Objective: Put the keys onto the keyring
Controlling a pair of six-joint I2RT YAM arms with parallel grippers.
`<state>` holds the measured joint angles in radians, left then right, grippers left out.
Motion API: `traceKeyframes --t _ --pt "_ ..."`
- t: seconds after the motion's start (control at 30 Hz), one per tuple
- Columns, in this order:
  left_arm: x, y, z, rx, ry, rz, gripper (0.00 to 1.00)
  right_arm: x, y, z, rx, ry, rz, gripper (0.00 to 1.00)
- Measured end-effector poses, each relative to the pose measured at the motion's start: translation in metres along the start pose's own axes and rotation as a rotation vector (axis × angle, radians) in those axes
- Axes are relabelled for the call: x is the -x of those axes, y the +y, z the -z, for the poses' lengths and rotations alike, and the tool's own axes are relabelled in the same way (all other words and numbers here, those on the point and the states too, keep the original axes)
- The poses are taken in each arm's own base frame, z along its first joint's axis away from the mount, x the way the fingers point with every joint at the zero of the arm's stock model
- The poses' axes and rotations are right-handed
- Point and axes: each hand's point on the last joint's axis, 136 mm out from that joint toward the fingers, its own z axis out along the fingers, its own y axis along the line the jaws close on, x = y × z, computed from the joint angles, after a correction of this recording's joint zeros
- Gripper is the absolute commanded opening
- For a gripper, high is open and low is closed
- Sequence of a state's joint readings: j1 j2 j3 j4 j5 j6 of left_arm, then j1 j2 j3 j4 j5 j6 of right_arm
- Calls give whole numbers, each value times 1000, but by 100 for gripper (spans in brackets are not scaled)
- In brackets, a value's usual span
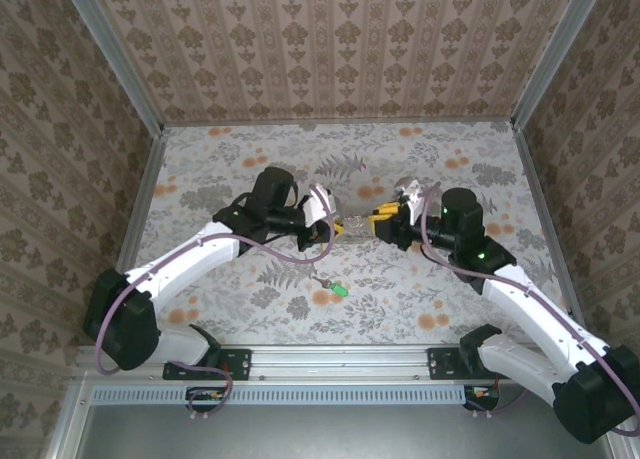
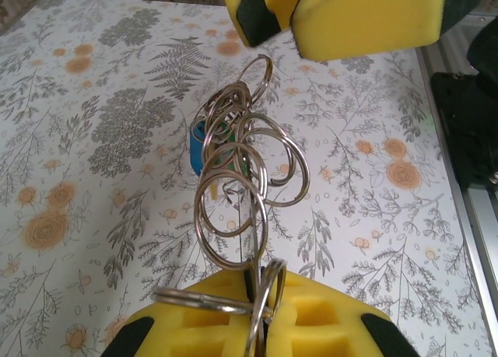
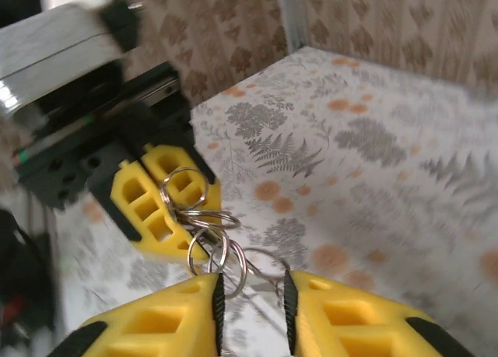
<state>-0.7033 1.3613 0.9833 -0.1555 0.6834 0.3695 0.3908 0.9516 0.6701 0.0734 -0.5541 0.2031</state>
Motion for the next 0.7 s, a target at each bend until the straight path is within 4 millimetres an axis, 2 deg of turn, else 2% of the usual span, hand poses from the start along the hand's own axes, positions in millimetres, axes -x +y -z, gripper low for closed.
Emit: traceKeyframes --t 0.17,0.3,0.5,0.7 --pt "9 10 2 31 -50 90 0 4 -6 -4 15 -95 -408 27" --pt "21 16 2 41 -103 143 0 13 -3 -7 62 -131 -586 30" --pt "28 18 -2 19 -142 217 0 15 1 -13 105 -129 -691 34" --pt "32 19 -5 -1 -164 263 0 11 -2 -19 112 -115 -729 24"
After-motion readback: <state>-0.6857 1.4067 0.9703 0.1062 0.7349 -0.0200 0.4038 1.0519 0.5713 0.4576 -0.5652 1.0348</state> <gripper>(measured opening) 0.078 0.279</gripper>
